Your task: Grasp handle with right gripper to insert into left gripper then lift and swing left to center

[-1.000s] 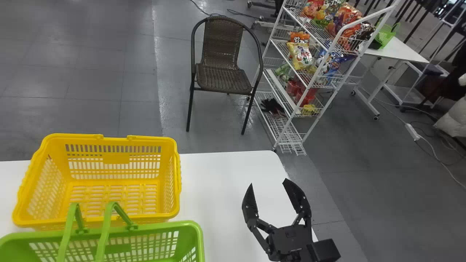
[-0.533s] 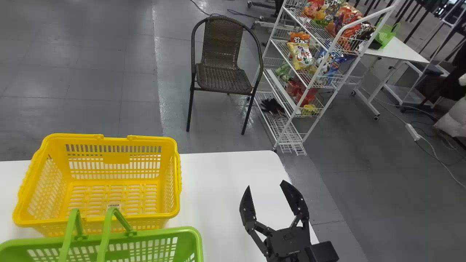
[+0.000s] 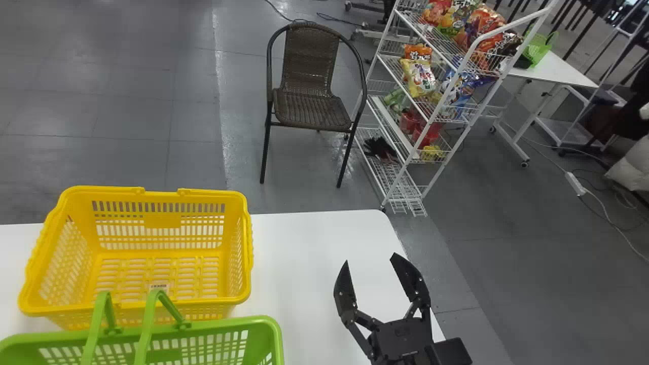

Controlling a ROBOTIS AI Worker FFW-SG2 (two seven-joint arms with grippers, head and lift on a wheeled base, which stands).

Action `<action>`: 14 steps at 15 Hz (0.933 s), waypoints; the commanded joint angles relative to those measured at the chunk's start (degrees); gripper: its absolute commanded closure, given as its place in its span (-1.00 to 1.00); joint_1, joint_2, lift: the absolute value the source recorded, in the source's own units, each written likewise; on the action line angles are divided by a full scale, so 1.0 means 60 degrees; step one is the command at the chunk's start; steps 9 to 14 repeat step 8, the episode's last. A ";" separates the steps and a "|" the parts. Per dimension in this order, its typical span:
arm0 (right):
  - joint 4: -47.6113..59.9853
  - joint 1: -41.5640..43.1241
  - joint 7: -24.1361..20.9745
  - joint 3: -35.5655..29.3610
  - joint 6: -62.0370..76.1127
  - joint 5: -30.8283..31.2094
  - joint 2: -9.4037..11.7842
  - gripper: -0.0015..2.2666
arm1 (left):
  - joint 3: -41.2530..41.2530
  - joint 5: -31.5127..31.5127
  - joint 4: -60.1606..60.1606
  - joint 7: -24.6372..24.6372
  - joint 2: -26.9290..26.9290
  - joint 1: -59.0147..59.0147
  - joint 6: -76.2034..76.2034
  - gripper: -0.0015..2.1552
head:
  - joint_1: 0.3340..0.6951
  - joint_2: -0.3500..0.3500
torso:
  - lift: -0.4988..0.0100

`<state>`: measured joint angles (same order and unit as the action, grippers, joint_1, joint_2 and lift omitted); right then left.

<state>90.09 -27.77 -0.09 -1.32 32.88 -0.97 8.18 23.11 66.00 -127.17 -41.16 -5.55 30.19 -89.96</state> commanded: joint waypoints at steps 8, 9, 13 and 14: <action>-0.0249 0.0160 0.0000 0.0044 0.0063 0.0000 -0.0015 -0.84 | 0.0073 0.0016 0.0072 0.0078 -0.0013 -0.0067 -0.0011 0.75 | 1.00 -0.98 | 0.96; -0.0249 0.0160 0.0000 0.0044 0.0063 0.0000 -0.0015 -0.84 | 0.0073 0.0016 0.0072 0.0078 -0.0013 -0.0067 -0.0011 0.75 | 1.00 -0.98 | 0.96; -0.0249 0.0160 0.0000 0.0044 0.0063 0.0000 -0.0015 -0.84 | 0.0073 0.0016 0.0072 0.0078 -0.0013 -0.0067 -0.0011 0.75 | 1.00 -0.98 | 0.96; -0.0249 0.0160 0.0000 0.0044 0.0063 0.0000 -0.0015 -0.84 | 0.0073 0.0016 0.0072 0.0078 -0.0013 -0.0067 -0.0011 0.75 | 1.00 -0.98 | 0.96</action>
